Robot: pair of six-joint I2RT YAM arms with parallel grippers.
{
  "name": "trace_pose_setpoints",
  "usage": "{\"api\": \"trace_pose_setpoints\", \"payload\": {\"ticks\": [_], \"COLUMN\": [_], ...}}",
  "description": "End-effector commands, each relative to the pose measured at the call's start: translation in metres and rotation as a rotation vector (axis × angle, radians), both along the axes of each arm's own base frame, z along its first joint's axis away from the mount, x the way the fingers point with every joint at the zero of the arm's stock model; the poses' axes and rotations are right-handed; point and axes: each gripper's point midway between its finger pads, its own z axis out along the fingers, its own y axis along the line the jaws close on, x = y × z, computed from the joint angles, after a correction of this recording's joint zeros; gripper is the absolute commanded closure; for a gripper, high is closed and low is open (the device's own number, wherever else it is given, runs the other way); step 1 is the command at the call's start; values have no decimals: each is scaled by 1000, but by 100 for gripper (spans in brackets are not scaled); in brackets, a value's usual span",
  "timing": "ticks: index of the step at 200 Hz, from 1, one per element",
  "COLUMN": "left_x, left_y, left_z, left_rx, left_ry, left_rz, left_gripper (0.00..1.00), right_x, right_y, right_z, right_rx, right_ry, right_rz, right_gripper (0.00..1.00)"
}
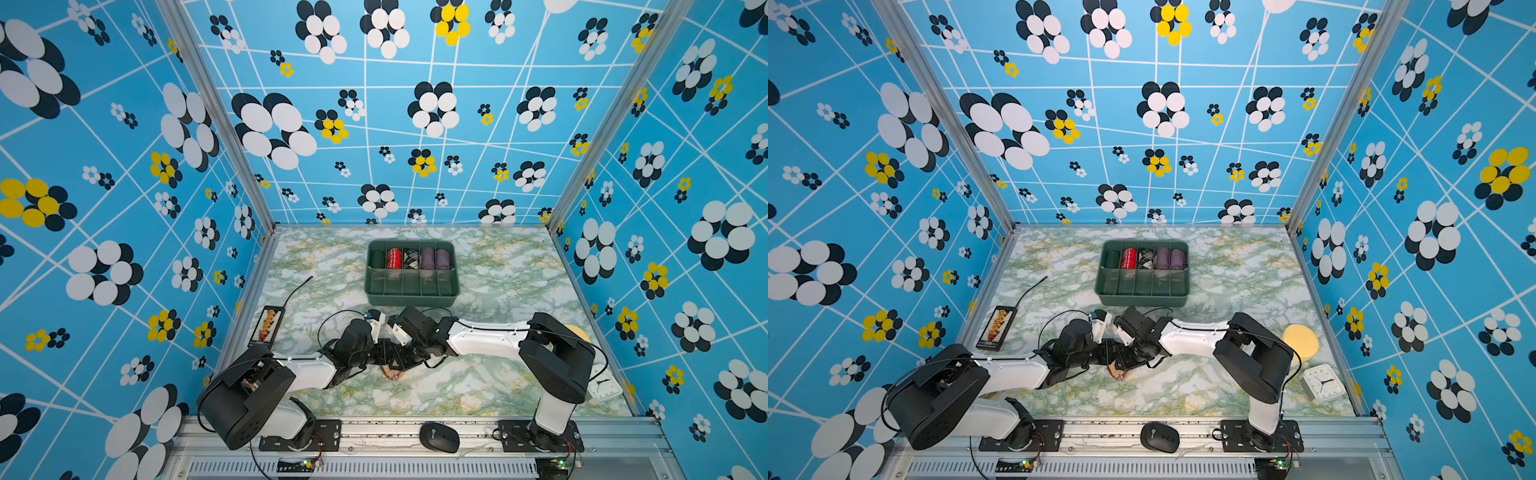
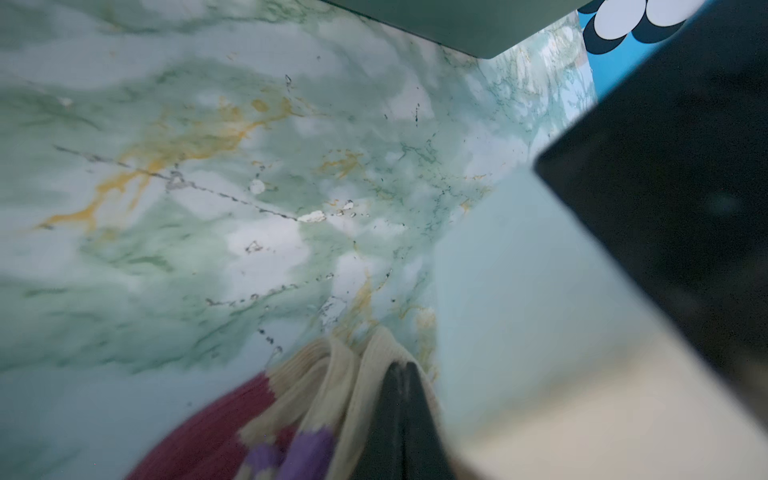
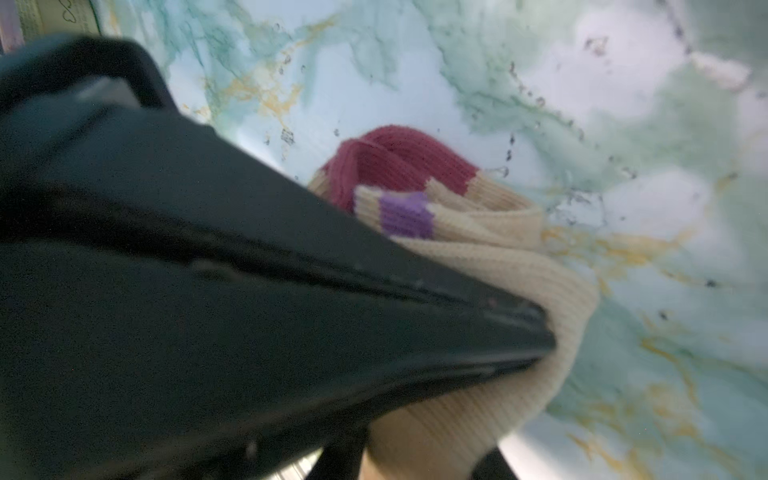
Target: Roll the socks
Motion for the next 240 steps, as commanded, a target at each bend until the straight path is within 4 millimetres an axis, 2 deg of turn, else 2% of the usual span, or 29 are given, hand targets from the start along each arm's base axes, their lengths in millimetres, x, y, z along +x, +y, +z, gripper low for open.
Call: {"api": "trace_pose_setpoints", "payload": {"ticks": [1, 22, 58, 83, 103, 126, 167, 211, 240], "left_x": [-24, -11, 11, 16, 18, 21, 29, 42, 50], "left_y": [37, 43, 70, 89, 101, 111, 117, 123, 123], "left_z": [-43, -19, 31, 56, 73, 84, 93, 107, 116], "left_rx": [161, 157, 125, 111, 90, 67, 44, 44, 31], "left_ry": [181, 138, 39, 8, -13, -29, -25, -35, -35], "left_rz": [58, 96, 218, 267, 296, 330, 341, 351, 349], "left_gripper": [100, 100, 97, 96, 96, 95, 96, 97, 98], "right_x": [-8, -1, 7, 10, 18, 26, 41, 60, 80], "right_y": [-5, -13, -22, -24, -27, -26, -21, -16, -17], "right_z": [-19, -20, -24, -23, -15, 2, 37, 88, 128], "right_rx": [-100, -163, -257, -280, -292, -273, -252, -196, -128], "right_ry": [-74, -125, -191, -220, -269, -327, -423, -464, -482], "right_rz": [25, 4, -13, -22, -46, -60, -61, -77, -124], "right_gripper": [100, 100, 100, 100, 100, 100, 100, 100, 100]}}
